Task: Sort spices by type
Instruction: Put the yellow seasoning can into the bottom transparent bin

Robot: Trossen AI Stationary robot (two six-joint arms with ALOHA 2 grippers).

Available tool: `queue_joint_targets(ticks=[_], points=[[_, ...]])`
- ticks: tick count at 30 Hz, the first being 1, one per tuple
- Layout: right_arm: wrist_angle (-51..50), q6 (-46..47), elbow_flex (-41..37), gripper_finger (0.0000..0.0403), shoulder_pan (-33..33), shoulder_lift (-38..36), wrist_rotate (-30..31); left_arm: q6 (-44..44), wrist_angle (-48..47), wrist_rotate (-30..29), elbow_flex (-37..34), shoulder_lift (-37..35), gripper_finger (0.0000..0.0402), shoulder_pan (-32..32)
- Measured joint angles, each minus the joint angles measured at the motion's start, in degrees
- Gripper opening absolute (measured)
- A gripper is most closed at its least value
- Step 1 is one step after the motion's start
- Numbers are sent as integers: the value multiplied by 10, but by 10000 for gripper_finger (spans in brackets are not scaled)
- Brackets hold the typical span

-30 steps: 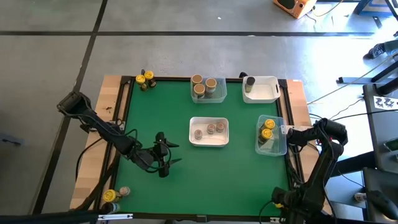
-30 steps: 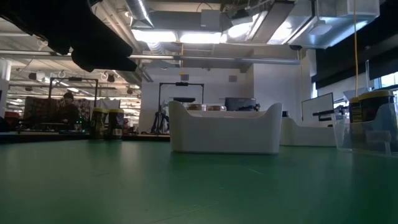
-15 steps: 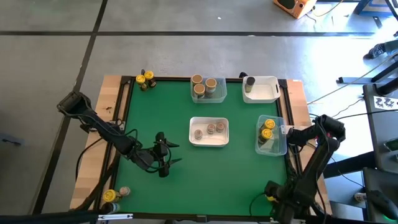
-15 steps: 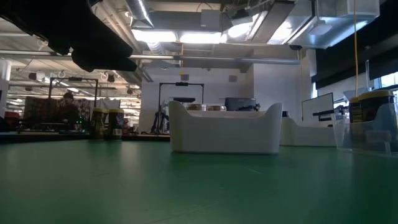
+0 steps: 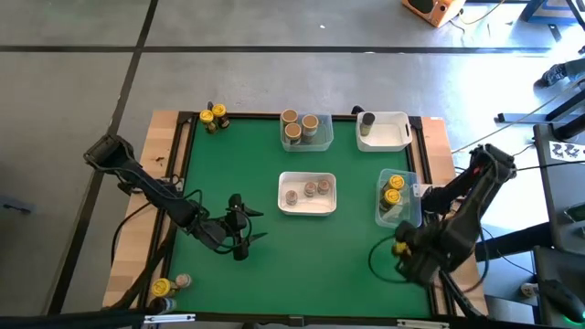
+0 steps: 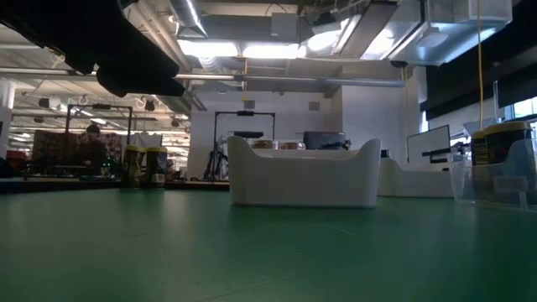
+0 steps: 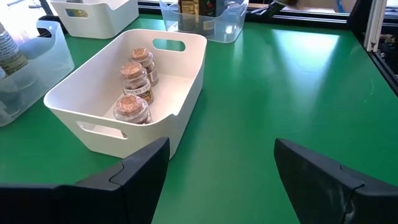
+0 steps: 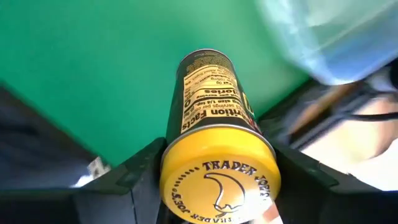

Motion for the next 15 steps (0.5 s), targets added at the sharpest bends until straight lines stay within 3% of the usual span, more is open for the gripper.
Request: queue_joint_targets(ticks=[4,10,15], points=[[-76,3,0,236,-29,-38,11,0,0,0,0,0,288,0],[-74,30,0,236,-75,-87,80,0,0,0,0,0,288,2],[-69,22,0,236,-112,-101,84,0,0,0,0,0,288,1]])
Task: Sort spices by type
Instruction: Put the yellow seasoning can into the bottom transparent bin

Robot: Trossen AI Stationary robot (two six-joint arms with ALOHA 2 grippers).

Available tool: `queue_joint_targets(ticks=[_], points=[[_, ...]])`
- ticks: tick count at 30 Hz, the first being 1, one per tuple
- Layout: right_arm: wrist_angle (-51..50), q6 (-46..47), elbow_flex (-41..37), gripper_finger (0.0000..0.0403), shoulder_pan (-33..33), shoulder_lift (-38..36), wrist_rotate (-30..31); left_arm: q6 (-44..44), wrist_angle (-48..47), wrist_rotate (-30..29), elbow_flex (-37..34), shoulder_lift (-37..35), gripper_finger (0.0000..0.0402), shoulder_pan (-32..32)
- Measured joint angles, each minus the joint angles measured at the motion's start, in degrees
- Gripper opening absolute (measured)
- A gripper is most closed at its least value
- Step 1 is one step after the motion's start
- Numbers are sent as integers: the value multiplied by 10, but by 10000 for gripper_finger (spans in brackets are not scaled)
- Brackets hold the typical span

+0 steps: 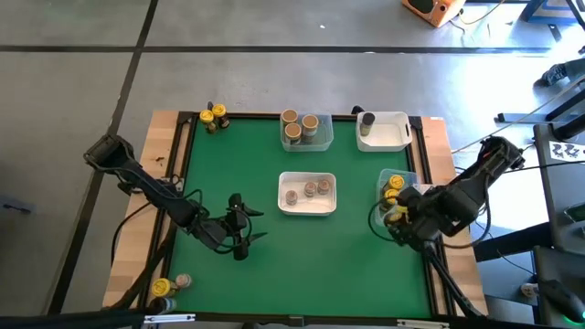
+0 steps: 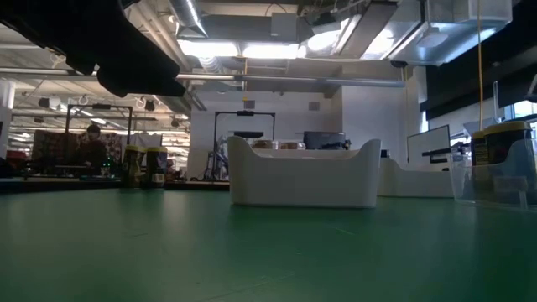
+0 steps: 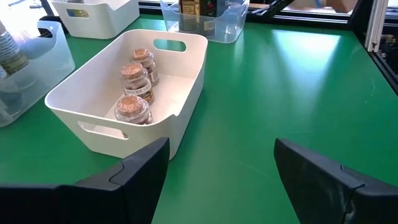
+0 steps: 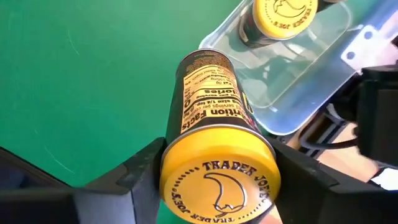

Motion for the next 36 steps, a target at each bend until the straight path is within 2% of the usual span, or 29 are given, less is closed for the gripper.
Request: queue_joint_targets(ticks=[8,18,29,36], points=[[1,-32,-49,236,-40,-37,-27,1,0,0,0,0,288,0],[1,-38,-132,236,-96,-97,-26,2,-1,0,0,0,288,0],[8,-36,-175,236,-107,-92,-16,2,0,0,0,0,288,0],[66,-38,-204,236,-107,-91,-15,4,0,0,0,0,288,0]])
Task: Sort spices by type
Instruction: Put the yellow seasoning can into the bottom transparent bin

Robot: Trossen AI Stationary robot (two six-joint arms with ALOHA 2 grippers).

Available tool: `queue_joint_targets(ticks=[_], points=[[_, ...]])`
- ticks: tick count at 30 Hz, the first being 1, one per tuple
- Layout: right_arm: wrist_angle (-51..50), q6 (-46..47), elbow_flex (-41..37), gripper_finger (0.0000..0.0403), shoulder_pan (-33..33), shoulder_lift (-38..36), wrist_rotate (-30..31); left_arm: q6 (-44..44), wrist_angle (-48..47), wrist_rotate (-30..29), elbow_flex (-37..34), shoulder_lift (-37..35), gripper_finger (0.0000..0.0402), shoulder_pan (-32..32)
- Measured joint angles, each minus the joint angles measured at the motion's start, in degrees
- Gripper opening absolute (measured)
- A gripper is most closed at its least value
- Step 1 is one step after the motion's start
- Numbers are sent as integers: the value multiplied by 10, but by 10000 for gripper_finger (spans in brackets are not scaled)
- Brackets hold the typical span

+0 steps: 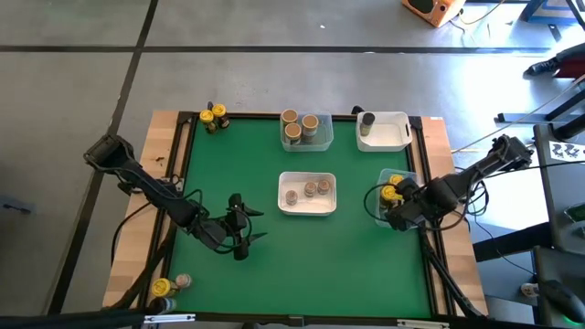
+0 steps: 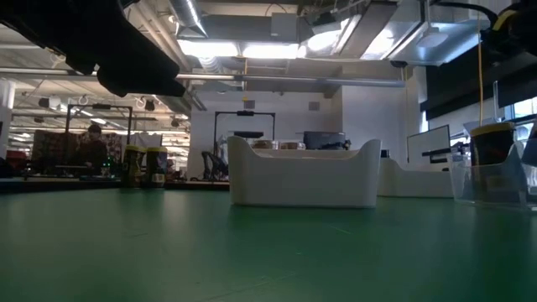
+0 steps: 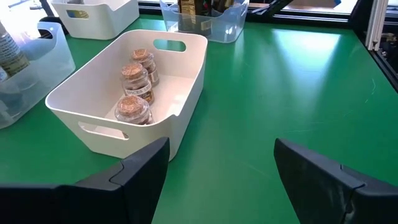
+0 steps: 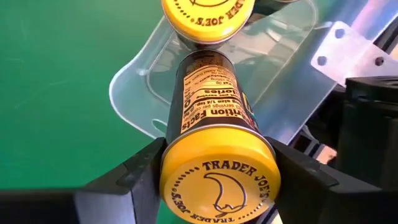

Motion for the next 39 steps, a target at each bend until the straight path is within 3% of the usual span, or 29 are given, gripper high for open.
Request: queue_joint_targets(ticks=[16,23,33,39], points=[[122,0,-78,238,0,3,13,0,0,0,0,0,288,0],[166,0,-93,275,0,3,9,0,0,0,0,0,288,0],[160,-2,-90,290,0,3,1,0,0,0,0,0,288,0],[119,-15,-30,291,1,3,-26,0,0,0,0,0,288,0]])
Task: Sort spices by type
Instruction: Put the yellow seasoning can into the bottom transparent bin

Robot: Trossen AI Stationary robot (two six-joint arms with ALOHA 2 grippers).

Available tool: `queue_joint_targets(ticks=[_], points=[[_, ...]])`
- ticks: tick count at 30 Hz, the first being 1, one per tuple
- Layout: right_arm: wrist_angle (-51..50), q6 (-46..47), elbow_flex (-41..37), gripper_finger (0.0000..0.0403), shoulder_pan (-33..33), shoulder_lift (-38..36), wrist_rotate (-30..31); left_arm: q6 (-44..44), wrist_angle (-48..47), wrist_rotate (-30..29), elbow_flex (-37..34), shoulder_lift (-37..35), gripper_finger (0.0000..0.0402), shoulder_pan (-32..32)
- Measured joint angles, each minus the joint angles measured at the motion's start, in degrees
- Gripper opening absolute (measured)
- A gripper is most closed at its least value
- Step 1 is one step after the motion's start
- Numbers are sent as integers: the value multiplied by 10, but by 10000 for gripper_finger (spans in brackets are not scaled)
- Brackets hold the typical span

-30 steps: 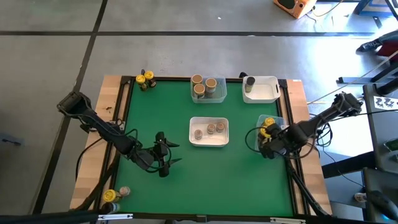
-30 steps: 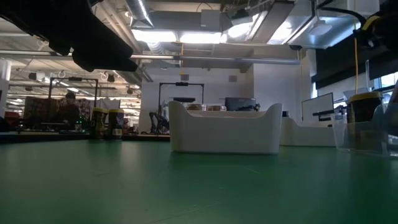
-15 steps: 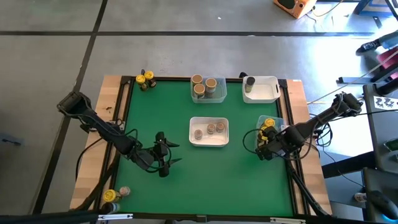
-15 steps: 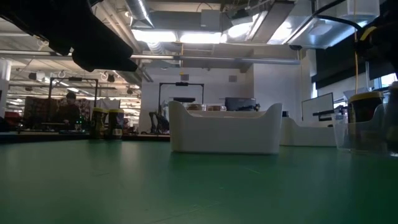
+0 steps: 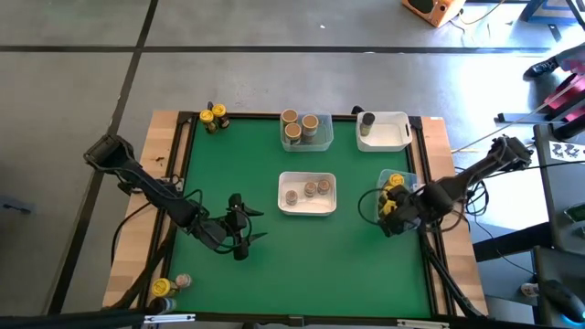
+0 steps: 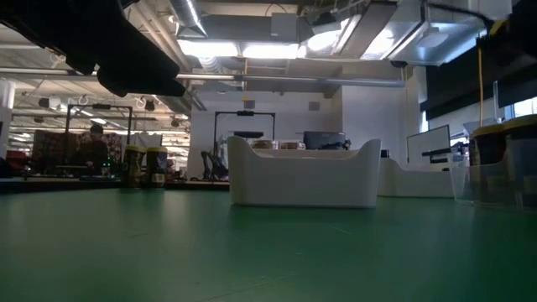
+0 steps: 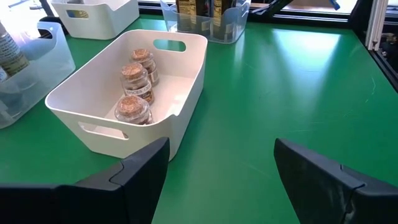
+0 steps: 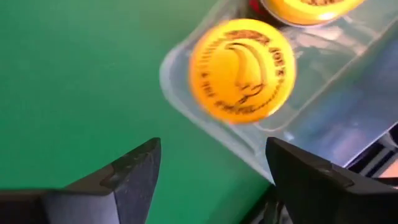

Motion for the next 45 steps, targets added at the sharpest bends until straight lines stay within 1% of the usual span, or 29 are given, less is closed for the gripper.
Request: queue_joint_targets(ticks=[3,5,7,9,13,15,17,20,23,27,30,33,39,42,45], points=[[0,-9,41,291,0,0,6,0,1,0,0,0,288,0],[22,-27,63,291,0,0,31,0,2,0,0,0,288,0],[64,-48,75,291,0,0,68,0,2,0,0,0,288,0],[127,-74,77,291,5,0,98,0,3,0,0,0,288,0],[252,-131,76,291,40,6,145,7,4,0,0,0,288,0],[296,-186,76,291,64,12,197,15,5,0,0,0,288,0],[331,-253,76,292,86,20,262,29,6,0,0,0,288,2],[362,-350,76,292,108,38,345,50,21,0,0,0,288,13],[385,-421,76,292,113,61,404,53,40,0,0,0,288,30],[389,-486,75,292,112,95,460,55,67,0,4,0,288,63],[386,-530,75,292,103,121,515,79,55,0,23,-3,288,96],[371,-558,75,292,90,138,532,84,-21,0,61,-16,288,143],[324,-568,75,292,61,172,550,64,-287,5,176,-26,288,243],[325,-571,75,292,48,192,555,55,-378,5,219,-26,288,290],[325,-572,75,292,38,214,561,53,-454,6,249,-26,288,336]])
